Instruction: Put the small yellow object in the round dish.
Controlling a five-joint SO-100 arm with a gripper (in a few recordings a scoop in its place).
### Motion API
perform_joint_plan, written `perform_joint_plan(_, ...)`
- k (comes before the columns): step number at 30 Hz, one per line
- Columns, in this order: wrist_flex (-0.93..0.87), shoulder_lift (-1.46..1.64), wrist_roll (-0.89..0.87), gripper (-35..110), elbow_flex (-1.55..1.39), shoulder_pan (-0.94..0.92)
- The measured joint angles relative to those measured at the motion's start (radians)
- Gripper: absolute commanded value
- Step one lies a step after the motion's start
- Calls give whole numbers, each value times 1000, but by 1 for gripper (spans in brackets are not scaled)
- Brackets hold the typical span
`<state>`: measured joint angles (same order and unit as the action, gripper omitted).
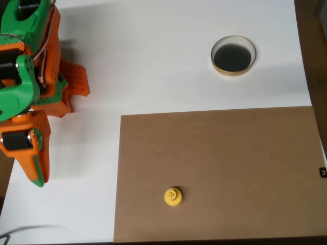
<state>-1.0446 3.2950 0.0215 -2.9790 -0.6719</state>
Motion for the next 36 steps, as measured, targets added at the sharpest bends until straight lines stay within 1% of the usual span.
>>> perform_joint_plan(18,0,0,0,0,0,0)
perform_joint_plan(20,0,0,0,2,0,0)
perform_joint_plan(23,2,0,15,9,0,-9)
perform_joint_plan(29,81,0,109,17,-18,-147)
perform_joint_plan(33,95,0,143,21,-18,-183)
perform_joint_plan(36,95,0,149,22,5,-166)
